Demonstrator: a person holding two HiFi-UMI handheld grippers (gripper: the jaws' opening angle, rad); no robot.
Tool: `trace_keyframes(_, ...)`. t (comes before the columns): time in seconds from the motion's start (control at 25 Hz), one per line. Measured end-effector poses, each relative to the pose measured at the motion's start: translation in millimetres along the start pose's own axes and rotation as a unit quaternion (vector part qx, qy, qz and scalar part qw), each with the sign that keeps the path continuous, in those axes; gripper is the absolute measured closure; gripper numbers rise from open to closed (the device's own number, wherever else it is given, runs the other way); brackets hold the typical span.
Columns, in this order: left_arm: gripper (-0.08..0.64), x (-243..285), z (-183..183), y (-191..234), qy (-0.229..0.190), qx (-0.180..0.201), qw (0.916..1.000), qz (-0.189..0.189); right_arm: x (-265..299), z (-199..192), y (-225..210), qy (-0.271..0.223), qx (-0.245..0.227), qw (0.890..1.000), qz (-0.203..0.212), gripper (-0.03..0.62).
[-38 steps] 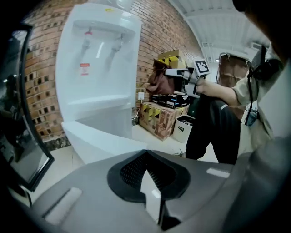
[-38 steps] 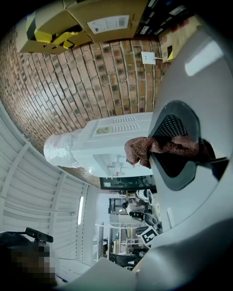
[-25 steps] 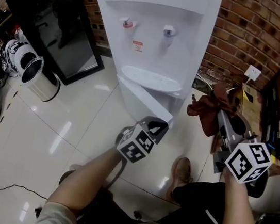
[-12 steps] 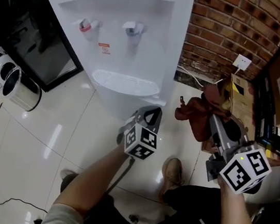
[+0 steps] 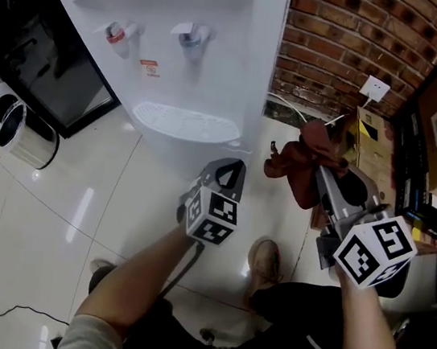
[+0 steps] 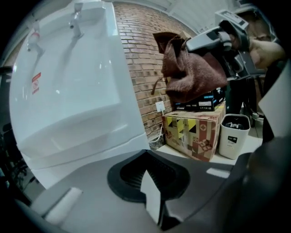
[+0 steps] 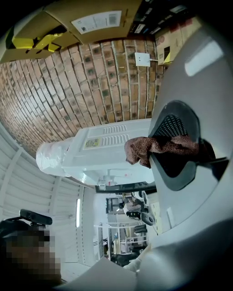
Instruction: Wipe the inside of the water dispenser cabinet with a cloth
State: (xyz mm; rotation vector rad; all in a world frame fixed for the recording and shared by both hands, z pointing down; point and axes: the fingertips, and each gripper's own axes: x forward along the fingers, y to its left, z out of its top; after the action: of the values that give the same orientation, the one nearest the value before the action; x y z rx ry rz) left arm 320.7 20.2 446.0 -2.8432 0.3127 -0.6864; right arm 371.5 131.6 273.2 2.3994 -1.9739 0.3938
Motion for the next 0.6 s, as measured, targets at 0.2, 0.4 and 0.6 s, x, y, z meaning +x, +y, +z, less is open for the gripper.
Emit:
trace_keyframes(0.2, 0.56, -44.4, 30.9, -0.4, -0.022, -0.056, 0.9981, 0.011, 5.9, -9.2, 0.0, 0.017, -0.014, 1.0, 0.012, 0.528)
trace_keyframes(0.4, 0.56, -95.8, 50.1, 18.0, -0.038, -0.118, 0.99, 0.067, 15.2, -27.4, -9.6, 0.049, -0.053, 0.997, 0.015, 0.528)
trace_keyframes(0.6, 0.56, -108.2, 46.2, 22.9, -0.059, -0.156, 0.9813, 0.096, 33.8, -64.0, -30.7, 0.066, -0.083, 0.994, -0.002, 0.528)
